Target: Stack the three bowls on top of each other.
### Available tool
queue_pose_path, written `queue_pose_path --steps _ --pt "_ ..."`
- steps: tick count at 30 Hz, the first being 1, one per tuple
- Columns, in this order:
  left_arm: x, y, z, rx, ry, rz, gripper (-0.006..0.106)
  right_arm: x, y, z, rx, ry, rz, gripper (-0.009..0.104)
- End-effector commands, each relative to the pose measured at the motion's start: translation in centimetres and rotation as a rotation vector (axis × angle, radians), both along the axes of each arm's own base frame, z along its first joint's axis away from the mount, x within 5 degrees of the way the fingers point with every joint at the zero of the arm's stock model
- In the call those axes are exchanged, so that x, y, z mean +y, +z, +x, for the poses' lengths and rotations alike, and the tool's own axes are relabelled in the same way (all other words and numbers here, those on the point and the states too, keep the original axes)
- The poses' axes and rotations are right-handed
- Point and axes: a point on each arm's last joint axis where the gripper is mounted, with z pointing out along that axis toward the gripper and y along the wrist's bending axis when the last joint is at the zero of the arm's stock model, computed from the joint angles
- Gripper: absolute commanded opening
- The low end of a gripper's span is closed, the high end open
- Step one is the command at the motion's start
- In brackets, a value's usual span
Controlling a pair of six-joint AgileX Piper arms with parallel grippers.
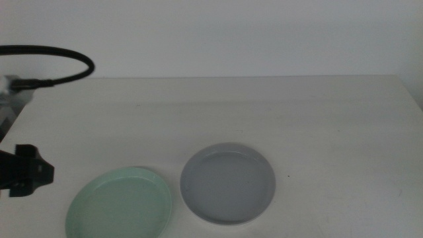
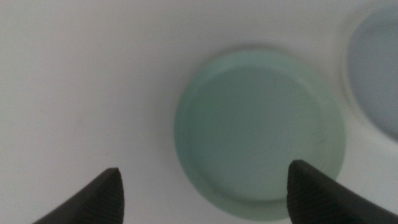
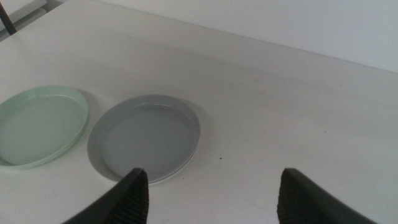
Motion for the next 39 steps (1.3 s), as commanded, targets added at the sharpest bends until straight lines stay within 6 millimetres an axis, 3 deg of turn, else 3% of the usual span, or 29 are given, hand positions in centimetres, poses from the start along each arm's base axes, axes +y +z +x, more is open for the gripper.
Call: queue_pose_path --steps 1,7,12,20,28,31,38,39 --pt "-0.2 0.7 1.3 -0.037 0.011 -0.027 0.087 0.0 1.2 0.3 -0.088 -0.008 0.026 0.053" --pt "-0.4 -1.2 3.4 0.061 0.002 -0.035 0.087 0.0 1.2 0.3 -0.088 -0.008 0.026 0.053" --pt "0.1 -4.2 6.2 0.165 -0.049 -0.008 0.087 0.0 1.2 0.3 -0.088 -0.008 0.026 0.053" --pt "2.8 -9.1 9.7 0.275 -0.043 -0.125 0.087 0.0 1.2 0.3 -0.088 -0.008 0.026 0.053" --pt "2.6 -13.7 11.8 0.374 -0.056 -0.183 0.083 0.0 1.2 0.3 -0.088 -0.008 0.026 0.053" --pt "2.6 -14.9 11.9 0.425 -0.058 -0.196 0.067 0.0 1.2 0.3 -0.088 -0.008 0.026 0.053" --pt "2.7 -15.9 12.0 0.469 -0.041 -0.207 0.003 0.0 1.2 0.3 -0.087 -0.007 0.026 0.053" --pt "2.7 -15.7 12.0 0.468 -0.035 -0.206 0.000 0.0 1.2 0.3 -0.087 -0.007 0.026 0.053"
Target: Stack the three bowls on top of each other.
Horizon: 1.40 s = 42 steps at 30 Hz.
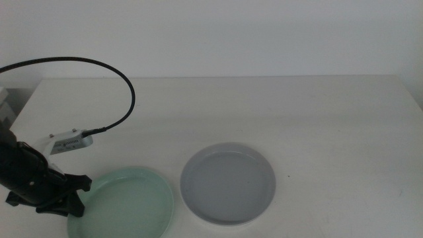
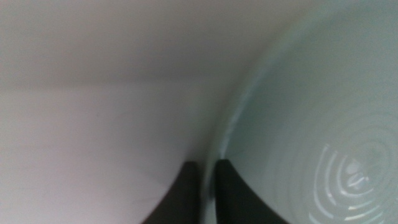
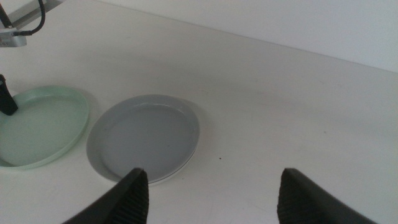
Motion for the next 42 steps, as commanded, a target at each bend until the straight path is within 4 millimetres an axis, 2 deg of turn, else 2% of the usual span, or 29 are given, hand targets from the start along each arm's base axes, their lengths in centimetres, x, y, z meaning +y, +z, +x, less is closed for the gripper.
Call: queue_pose_path --steps 1,5,11,14,16,21,26,30,35,38,40,42 --pt "0.0 1.2 0.1 -0.022 0.025 -0.009 0.000 0.0 1.2 0.3 -0.087 -0.007 0.027 0.053" --pt "0.0 4.1 0.2 -0.030 0.034 -0.006 0.000 0.0 1.2 0.3 -0.087 -0.007 0.027 0.053" --pt "-0.5 11.8 0.0 -0.125 0.046 -0.027 0.000 0.0 1.2 0.3 -0.087 -0.007 0.027 0.053" --pt "-2.1 14.4 0.7 -0.177 0.006 -0.017 0.000 0.0 1.2 0.3 -0.087 -0.007 0.027 0.053" --pt "-3.7 15.2 1.6 -0.185 -0.026 -0.007 0.000 0.0 1.2 0.3 -0.087 -0.007 0.027 0.053" --pt "-9.2 15.5 4.2 -0.187 -0.135 -0.028 0.000 0.0 1.2 0.3 -0.087 -0.007 0.027 0.053" --pt "-14.3 13.9 6.3 -0.154 -0.224 -0.044 0.000 0.0 1.2 0.3 -0.087 -0.007 0.027 0.053" --pt "-17.2 11.8 7.3 -0.129 -0.257 -0.045 0.000 0.0 1.2 0.3 -0.087 -0.007 0.027 0.053" --pt "-18.8 9.3 8.0 -0.089 -0.264 -0.045 0.000 0.0 1.2 0.3 -0.087 -0.007 0.027 0.053" --pt "-19.0 9.0 8.1 -0.081 -0.255 -0.063 0.002 0.0 1.2 0.3 -0.087 -0.007 0.027 0.053" --pt "-19.0 9.0 8.1 -0.081 -0.262 -0.062 0.008 0.0 1.2 0.3 -0.087 -0.007 0.027 0.053" --pt "-19.0 9.0 8.0 -0.081 -0.287 -0.060 0.025 0.0 1.2 0.3 -0.087 -0.007 0.027 0.053"
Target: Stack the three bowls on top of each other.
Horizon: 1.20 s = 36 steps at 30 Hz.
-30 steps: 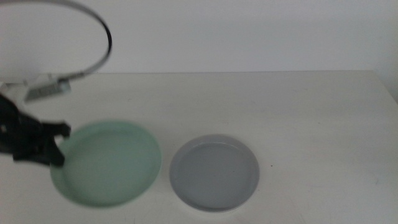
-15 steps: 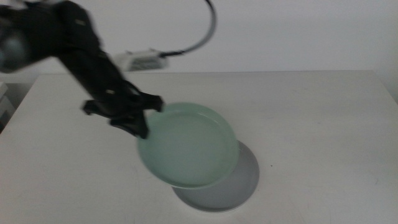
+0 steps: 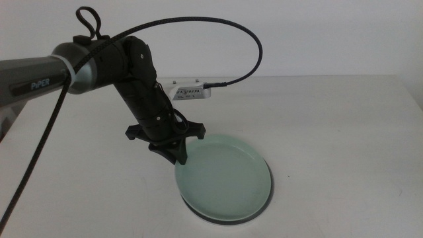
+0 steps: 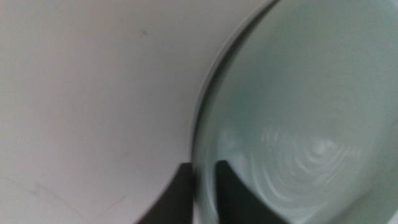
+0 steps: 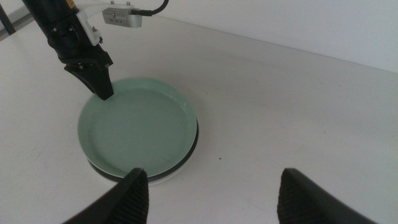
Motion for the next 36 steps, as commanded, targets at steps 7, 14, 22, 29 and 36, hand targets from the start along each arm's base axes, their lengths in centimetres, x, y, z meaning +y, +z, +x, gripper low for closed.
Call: queue_pose_path --steps 7,14,22,29,36 --pt "-0.5 4.0 -0.6 -0.090 -0.038 -0.086 0.096 0.0 1.2 0.3 -0.087 -0.007 0.027 0.053" --pt "0.0 8.4 -1.4 -0.195 -0.103 -0.153 0.098 0.0 1.2 0.3 -0.087 -0.007 0.027 0.053" --pt "4.3 14.1 -1.8 -0.407 0.008 0.033 0.098 0.0 1.2 0.3 -0.087 -0.007 0.027 0.053" --pt "5.3 15.4 -1.7 -0.529 -0.005 0.141 0.098 -0.5 1.9 0.8 -0.245 -0.008 -0.140 0.053" --pt "5.5 15.3 -2.2 -0.481 0.003 0.152 0.098 -0.7 2.0 0.9 -0.262 -0.021 -0.157 0.053"
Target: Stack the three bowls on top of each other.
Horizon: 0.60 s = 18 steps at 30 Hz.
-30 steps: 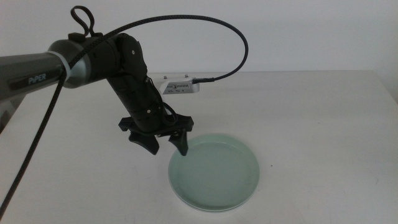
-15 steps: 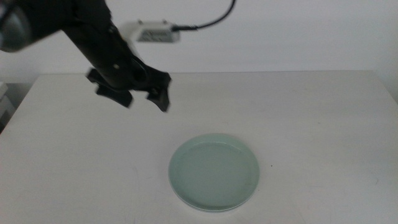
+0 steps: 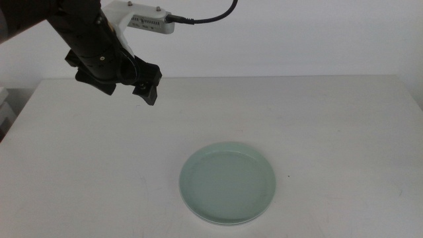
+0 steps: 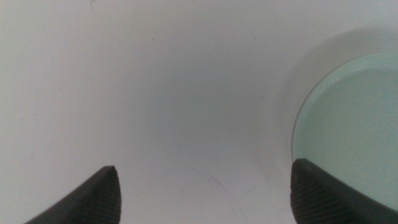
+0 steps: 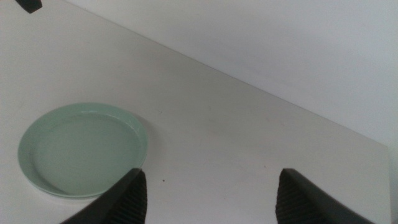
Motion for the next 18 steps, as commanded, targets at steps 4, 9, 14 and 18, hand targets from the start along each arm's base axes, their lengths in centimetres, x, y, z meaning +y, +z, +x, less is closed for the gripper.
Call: queue_pose_path --steps 4,9,14,18 --pt "0.6 4.7 -2.2 -0.125 0.052 -0.074 0.098 0.3 1.8 0.3 -0.112 0.009 0.103 0.053" --pt "1.7 7.2 -5.2 -0.248 0.073 -0.129 0.098 0.8 3.3 1.7 -0.055 -0.034 0.171 0.053" --pt "3.1 8.4 -9.3 -0.378 0.074 -0.170 0.098 1.4 5.5 4.4 0.007 -0.115 0.195 0.053" --pt "4.3 8.4 -12.2 -0.494 0.074 -0.183 0.098 2.1 6.3 6.2 0.035 -0.134 0.218 0.053"
